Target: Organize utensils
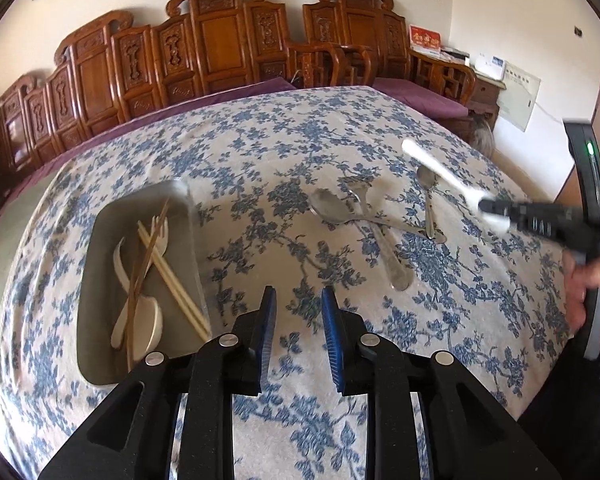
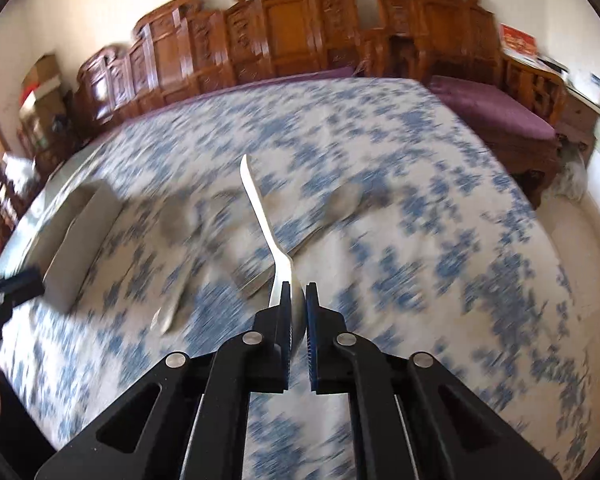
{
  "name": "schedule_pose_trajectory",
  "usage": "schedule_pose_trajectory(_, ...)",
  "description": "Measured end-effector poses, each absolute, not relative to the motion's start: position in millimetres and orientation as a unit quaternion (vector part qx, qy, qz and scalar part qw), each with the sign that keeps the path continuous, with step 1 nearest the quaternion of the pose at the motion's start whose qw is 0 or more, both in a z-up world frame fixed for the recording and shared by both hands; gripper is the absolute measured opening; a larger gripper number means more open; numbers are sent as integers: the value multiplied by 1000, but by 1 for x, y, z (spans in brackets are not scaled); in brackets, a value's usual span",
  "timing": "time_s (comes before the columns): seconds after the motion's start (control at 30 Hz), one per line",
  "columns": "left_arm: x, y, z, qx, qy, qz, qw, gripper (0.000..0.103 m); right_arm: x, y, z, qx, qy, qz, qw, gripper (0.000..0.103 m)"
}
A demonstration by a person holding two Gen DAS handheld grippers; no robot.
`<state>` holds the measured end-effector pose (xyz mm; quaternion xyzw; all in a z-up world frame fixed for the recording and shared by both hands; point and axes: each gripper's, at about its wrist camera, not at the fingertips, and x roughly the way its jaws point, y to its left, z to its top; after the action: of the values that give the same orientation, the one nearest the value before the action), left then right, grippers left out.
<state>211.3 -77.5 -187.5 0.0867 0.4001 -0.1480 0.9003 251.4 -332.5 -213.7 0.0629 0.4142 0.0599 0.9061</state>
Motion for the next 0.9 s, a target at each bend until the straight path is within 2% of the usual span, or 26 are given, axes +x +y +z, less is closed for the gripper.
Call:
schedule_pose_trajectory(0.37, 271, -153, -203, 109, 418, -189, 882, 21, 296, -387, -230, 61, 422, 20, 904, 8)
schedule_pose_trajectory(0.9, 337, -270, -241, 131, 459, -265, 838, 21, 309, -426, -235, 138, 415, 28, 899, 8)
